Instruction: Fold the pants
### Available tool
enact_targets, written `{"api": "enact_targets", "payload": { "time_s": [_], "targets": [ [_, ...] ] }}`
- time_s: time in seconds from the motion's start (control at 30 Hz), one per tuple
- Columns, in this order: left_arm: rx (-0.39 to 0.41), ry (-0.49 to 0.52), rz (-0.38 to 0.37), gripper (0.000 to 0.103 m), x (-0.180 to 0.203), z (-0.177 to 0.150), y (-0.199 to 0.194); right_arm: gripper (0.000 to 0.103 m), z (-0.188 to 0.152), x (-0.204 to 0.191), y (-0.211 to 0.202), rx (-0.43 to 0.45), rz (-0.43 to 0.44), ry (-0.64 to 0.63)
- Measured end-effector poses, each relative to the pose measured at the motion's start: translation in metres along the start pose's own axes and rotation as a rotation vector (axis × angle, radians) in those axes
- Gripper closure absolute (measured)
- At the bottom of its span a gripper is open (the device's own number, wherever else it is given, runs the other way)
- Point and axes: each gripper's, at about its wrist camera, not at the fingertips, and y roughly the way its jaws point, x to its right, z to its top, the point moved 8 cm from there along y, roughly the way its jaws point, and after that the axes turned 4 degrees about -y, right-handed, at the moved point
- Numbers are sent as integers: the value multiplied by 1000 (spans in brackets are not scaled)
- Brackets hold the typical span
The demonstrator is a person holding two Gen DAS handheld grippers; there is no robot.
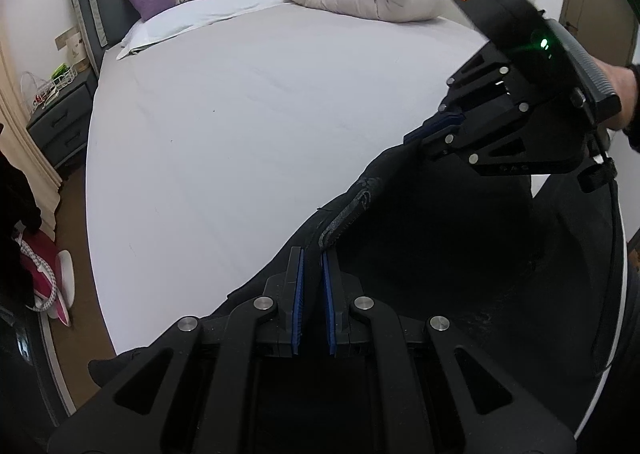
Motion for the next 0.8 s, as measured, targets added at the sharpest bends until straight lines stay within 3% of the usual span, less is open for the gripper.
{"api": "enact_targets", "payload": {
  "time_s": [0.2,0.37,0.67,0.8],
  "targets": [
    [18,-44,-5,95,-1,-4,-13,99,5,-13,-29,99,41,155],
    [23,-57,-11,95,20,-26,-38,99,0,-57,-41,144,99,202],
    [-26,9,-68,95,83,-110,-78,100,-80,-144,-76,107,82,14],
    [-74,99,-95,95,121,-150,-87,100,-118,-179,-91,70,-4,-136]
  ]
}}
